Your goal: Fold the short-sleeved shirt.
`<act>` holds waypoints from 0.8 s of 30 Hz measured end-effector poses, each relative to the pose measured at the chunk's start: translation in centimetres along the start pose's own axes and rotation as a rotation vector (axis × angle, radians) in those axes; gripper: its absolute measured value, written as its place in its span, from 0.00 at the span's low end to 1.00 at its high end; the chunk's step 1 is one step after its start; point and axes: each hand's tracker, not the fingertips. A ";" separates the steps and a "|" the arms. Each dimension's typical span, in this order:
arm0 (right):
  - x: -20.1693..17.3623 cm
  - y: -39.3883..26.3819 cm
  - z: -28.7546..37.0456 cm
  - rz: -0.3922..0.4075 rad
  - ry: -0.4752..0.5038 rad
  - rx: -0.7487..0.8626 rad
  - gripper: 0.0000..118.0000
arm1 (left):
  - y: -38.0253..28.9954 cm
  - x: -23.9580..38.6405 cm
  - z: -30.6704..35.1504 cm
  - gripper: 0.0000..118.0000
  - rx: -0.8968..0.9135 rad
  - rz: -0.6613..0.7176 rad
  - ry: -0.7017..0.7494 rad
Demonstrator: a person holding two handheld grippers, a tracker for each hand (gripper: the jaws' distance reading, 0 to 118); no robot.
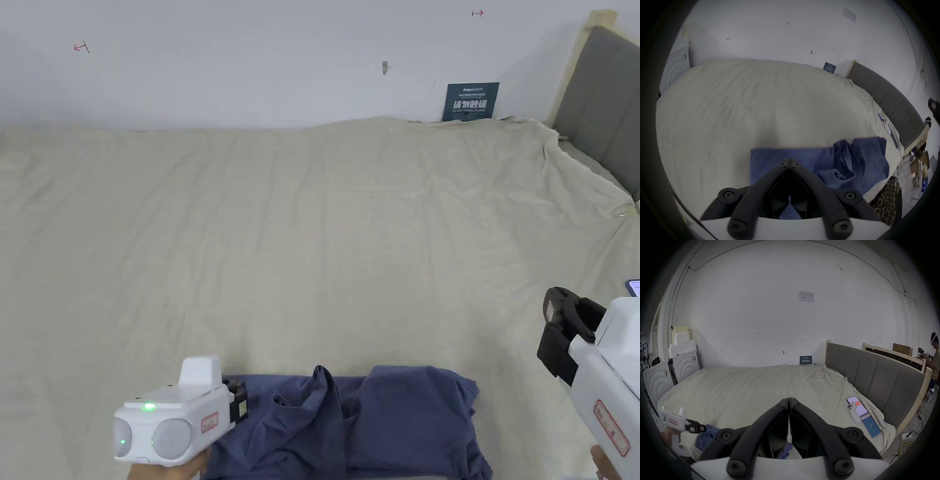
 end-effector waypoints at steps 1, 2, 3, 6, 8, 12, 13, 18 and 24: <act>0.1 -0.1 0.0 0.000 -0.003 -0.003 0.00 | -0.3 0.4 -0.3 0.00 -0.009 -0.001 -0.012; 0.4 -0.2 -0.1 0.000 -0.005 -0.007 0.00 | -0.7 1.0 -0.7 0.00 -0.021 -0.010 -0.031; 0.6 -0.3 -0.1 -0.001 -0.009 -0.011 0.00 | -1.0 1.7 -1.1 0.00 -0.037 -0.018 -0.040; 1.0 -0.6 -0.1 -0.004 -0.020 -0.014 0.00 | -2.0 3.8 -2.0 0.00 -0.079 -0.073 -0.077; 1.3 -0.7 -0.2 -0.008 -0.024 -0.014 0.00 | -2.5 5.1 -2.1 0.00 -0.092 -0.069 -0.115; 1.6 -0.9 -0.2 -0.010 -0.029 -0.015 0.00 | -3.3 8.4 -2.2 0.00 -0.096 -0.090 -0.174; 1.7 -0.9 -0.2 -0.011 -0.028 -0.015 0.00 | -3.5 9.2 -2.3 0.00 -0.100 -0.095 -0.184; 1.7 -0.9 0.1 -0.015 -0.032 -0.012 0.00 | -4.2 11.5 -3.1 0.00 -0.123 -0.106 -0.206; 1.9 -0.9 0.4 -0.019 -0.036 -0.010 0.00 | -4.1 11.4 -3.2 0.00 -0.141 -0.065 -0.227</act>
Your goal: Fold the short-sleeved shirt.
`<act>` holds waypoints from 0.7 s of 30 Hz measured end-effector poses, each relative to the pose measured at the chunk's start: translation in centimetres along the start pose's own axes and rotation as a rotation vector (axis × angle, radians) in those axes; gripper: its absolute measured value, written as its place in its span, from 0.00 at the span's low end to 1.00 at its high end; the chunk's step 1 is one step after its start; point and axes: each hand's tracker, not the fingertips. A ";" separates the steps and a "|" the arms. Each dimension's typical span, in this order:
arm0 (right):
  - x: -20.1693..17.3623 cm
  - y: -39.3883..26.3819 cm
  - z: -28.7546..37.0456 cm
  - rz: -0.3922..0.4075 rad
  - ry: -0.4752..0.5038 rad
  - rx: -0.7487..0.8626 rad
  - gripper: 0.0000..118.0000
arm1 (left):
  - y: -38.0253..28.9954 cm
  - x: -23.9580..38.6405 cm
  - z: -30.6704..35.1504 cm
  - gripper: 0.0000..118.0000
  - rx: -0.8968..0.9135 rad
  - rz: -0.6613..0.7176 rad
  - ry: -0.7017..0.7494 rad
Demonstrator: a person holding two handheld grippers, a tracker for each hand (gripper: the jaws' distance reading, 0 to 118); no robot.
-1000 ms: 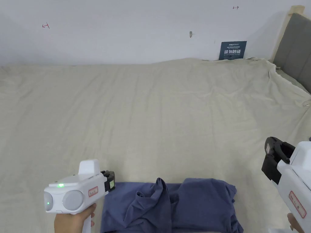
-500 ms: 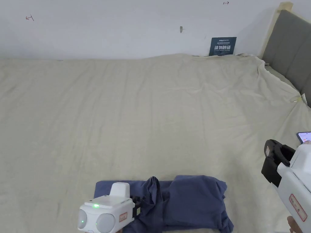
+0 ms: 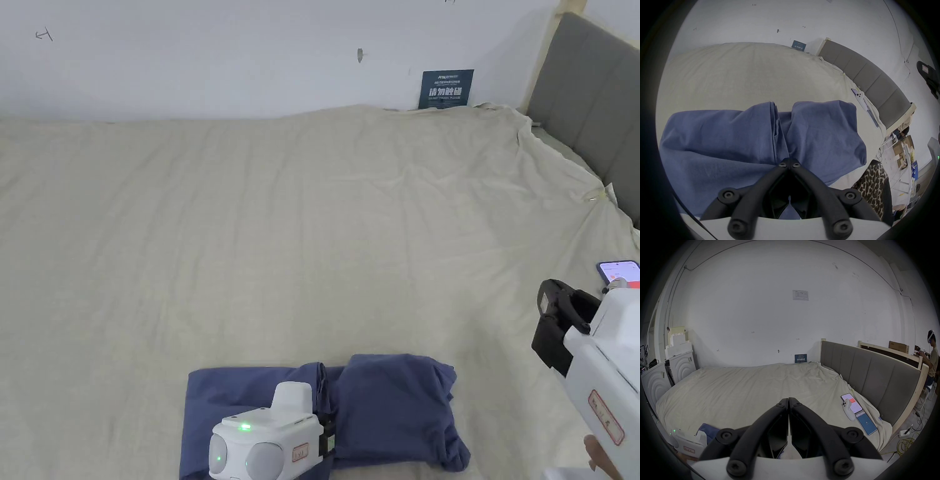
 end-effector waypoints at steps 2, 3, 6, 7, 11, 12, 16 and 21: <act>0.0 0.1 0.1 0.000 0.000 0.002 0.00 | 0.3 -0.1 0.7 0.00 0.006 -0.010 0.000; 0.0 0.1 0.2 0.001 0.000 0.004 0.00 | 0.7 -0.3 1.3 0.00 0.020 0.001 -0.008; -0.1 0.3 0.1 0.001 0.004 0.007 0.00 | 2.4 -1.4 3.9 0.00 0.059 0.070 -0.040; -0.2 0.4 0.1 0.001 0.007 0.008 0.00 | 3.0 -1.9 4.9 0.00 0.076 0.078 -0.061; -0.7 0.7 -0.3 0.005 0.021 0.012 0.00 | 5.6 -4.6 9.3 0.00 0.128 0.090 -0.076; -0.8 0.7 -0.4 0.005 0.025 0.013 0.00 | 6.3 -5.3 10.5 0.00 0.135 0.080 -0.077; -1.8 1.0 -0.5 0.004 0.037 0.015 0.00 | 7.6 -9.0 13.3 0.00 0.148 0.126 -0.082; -3.5 1.7 0.0 0.011 0.049 0.007 0.00 | 7.4 -14.8 14.1 0.08 0.062 0.271 -0.103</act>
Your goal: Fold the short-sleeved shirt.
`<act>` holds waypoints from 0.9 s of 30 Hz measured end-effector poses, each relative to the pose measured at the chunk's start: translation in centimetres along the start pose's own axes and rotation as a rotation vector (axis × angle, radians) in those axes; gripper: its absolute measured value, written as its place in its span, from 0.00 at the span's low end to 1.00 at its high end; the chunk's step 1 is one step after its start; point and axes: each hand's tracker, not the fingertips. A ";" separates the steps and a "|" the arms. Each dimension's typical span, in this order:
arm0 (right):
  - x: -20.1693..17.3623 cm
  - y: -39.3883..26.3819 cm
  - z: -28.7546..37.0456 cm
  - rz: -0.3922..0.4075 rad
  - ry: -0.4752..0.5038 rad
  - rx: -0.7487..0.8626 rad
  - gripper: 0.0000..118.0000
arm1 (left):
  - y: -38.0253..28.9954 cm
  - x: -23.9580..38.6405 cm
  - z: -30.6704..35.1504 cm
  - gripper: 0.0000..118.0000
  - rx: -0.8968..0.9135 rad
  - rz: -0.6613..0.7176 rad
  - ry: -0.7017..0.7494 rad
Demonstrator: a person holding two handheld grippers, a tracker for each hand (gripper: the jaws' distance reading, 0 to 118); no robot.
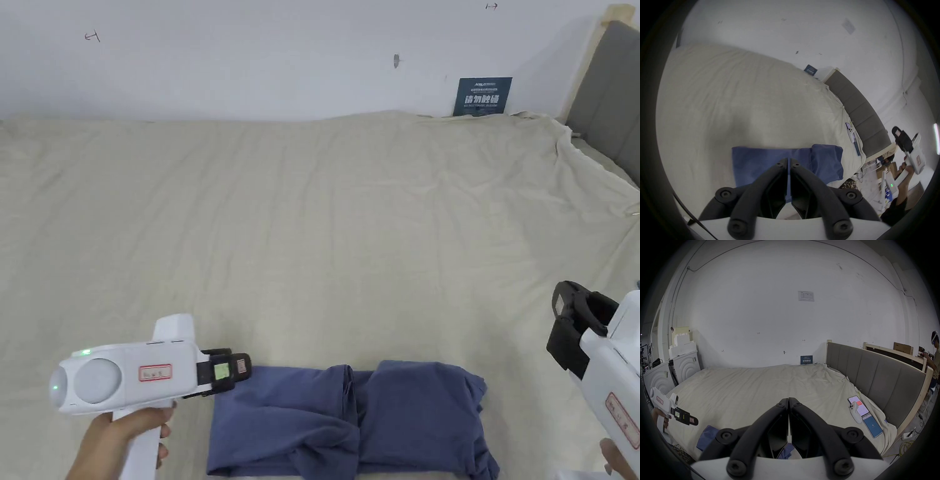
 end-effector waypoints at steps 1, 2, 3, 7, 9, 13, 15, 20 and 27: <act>-0.1 0.1 0.0 0.002 0.002 -0.002 0.00 | 0.0 -1.0 0.0 0.16 -0.016 0.026 -0.008; -0.3 0.1 0.0 0.004 0.002 -0.006 0.00 | 0.0 -2.2 -0.1 0.28 -0.033 0.056 0.000; -0.5 0.1 0.0 0.007 0.002 -0.009 0.00 | -0.3 -3.4 -0.3 0.48 -0.051 0.082 0.011; -1.2 0.3 0.0 0.009 0.002 -0.021 0.00 | -1.3 -5.8 -1.3 0.76 -0.088 0.105 0.050; -1.5 0.3 0.0 0.011 0.001 -0.029 0.00 | -1.9 -7.0 -2.1 0.76 -0.107 0.121 0.043; -2.0 0.2 -0.2 0.019 0.002 -0.044 0.00 | -2.9 -8.5 -4.0 0.75 -0.143 0.150 0.040; -2.1 0.2 -0.4 0.025 -0.001 -0.051 0.00 | -3.2 -8.8 -5.1 0.75 -0.159 0.148 0.031; -2.4 0.4 -0.5 0.032 -0.009 -0.060 0.00 | -3.4 -7.8 -6.5 0.75 -0.167 0.090 -0.002; -2.3 0.3 -1.1 0.028 -0.011 -0.061 0.00 | -3.1 -6.7 -7.4 0.44 -0.177 0.028 -0.003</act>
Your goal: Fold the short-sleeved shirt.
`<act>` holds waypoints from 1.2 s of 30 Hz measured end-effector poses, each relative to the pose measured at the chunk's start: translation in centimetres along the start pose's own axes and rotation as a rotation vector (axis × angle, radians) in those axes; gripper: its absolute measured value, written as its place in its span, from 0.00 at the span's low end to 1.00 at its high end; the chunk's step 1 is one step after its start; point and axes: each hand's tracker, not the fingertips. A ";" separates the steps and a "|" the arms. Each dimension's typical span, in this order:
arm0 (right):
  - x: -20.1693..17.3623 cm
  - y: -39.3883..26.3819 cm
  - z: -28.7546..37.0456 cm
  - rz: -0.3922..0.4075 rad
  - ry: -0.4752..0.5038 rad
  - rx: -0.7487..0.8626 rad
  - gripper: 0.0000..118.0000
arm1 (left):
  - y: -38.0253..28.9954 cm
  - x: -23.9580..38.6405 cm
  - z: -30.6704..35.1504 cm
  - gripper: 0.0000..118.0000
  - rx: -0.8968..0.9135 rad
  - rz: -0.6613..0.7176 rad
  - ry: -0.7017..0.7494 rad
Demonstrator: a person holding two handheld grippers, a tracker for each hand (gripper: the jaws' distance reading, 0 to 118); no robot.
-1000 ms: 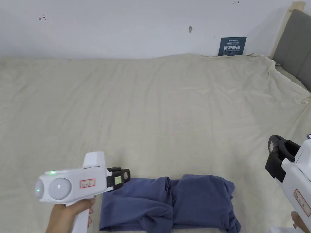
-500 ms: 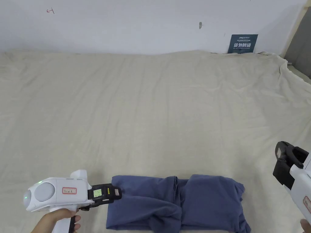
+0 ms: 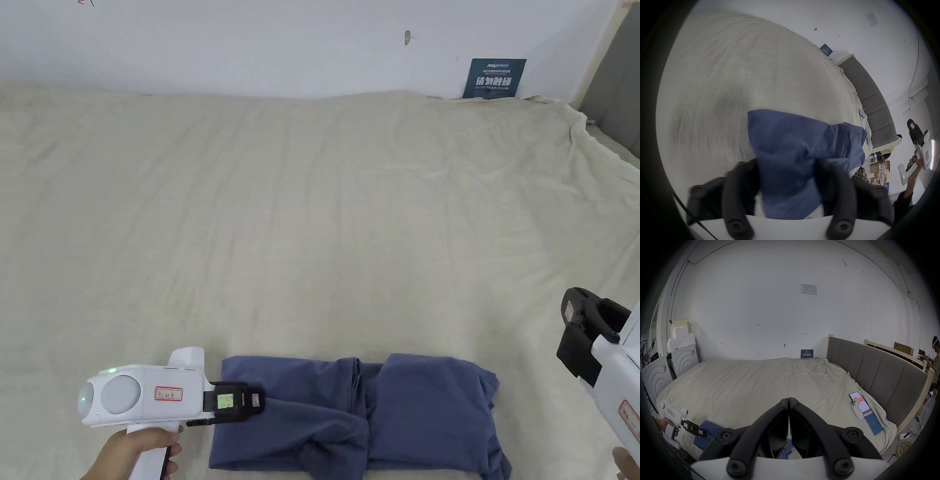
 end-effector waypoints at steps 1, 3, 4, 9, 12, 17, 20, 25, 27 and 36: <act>-0.1 0.0 0.0 -0.002 0.002 0.000 0.00 | 0.0 0.0 -0.2 0.27 -0.006 -0.002 0.000; -0.1 0.1 -0.1 -0.005 0.008 0.001 0.00 | -0.3 0.3 -0.5 0.12 -0.024 0.004 0.001; -0.2 0.1 -0.1 -0.004 0.009 0.002 0.00 | -0.3 0.4 -0.4 0.10 -0.016 -0.006 0.018; -0.2 0.5 0.0 -0.007 0.019 0.013 0.00 | -0.2 1.5 1.5 0.06 0.023 -0.023 0.057; -0.2 0.7 0.0 -0.007 0.025 0.023 0.00 | 0.3 1.2 3.8 0.06 0.042 -0.021 0.059; -0.3 1.1 -0.1 -0.013 0.042 0.046 0.00 | 0.7 -0.6 8.5 0.06 0.087 -0.025 0.164; -0.1 0.9 -0.4 -0.017 0.058 0.056 0.00 | 0.6 -2.0 11.9 0.06 0.097 -0.025 0.233; -0.2 0.5 -0.8 -0.019 0.083 0.062 0.00 | 0.2 -2.0 15.4 0.06 0.107 -0.012 0.298; -0.6 0.6 -0.5 -0.018 0.091 0.061 0.00 | 0.3 -0.7 15.6 0.06 0.108 -0.010 0.302; -0.7 0.8 -0.1 -0.024 0.091 0.074 0.00 | 2.4 8.7 11.9 0.06 0.068 -0.079 0.223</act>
